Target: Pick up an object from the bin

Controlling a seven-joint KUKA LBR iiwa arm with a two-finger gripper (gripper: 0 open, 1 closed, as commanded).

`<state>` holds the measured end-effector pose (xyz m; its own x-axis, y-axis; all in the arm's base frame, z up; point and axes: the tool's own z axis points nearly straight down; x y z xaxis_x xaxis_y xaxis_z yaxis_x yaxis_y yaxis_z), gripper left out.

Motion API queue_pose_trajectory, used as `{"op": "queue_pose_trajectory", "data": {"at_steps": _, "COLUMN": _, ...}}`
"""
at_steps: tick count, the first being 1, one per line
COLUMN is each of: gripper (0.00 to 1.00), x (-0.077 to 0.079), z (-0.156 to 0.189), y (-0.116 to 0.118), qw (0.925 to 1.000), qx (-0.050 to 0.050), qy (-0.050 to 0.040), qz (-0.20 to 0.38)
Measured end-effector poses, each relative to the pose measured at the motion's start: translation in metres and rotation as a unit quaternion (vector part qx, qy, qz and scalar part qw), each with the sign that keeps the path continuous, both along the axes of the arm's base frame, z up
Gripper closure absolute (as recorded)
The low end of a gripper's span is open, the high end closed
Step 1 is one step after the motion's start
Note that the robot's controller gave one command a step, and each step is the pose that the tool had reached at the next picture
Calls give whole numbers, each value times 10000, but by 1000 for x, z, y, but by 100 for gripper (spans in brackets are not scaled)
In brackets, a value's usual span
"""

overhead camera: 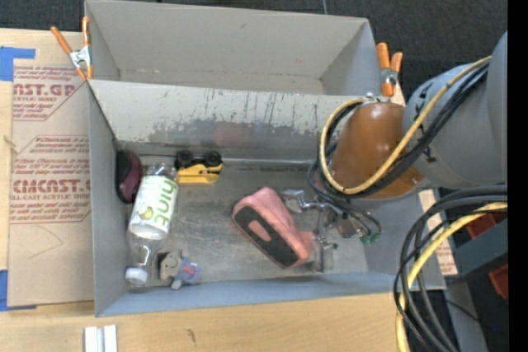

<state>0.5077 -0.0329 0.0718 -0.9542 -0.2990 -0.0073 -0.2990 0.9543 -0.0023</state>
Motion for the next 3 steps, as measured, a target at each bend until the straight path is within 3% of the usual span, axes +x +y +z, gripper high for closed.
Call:
{"op": "queue_pose_trajectory", "data": {"at_steps": 1, "gripper": 0, "x": -7, "z": -1, "y": 15, "qw": 10000, "qx": 4, "qy": 32, "qz": -32}}
{"op": "queue_pose_trajectory", "data": {"at_steps": 2, "gripper": 100, "x": -15, "z": 1, "y": 28, "qw": 9992, "qx": -3, "qy": -45, "qz": 399}}
{"op": "queue_pose_trajectory", "data": {"at_steps": 3, "gripper": 100, "x": -15, "z": 1, "y": 28, "qw": 9992, "qx": -3, "qy": -46, "qz": 401}}
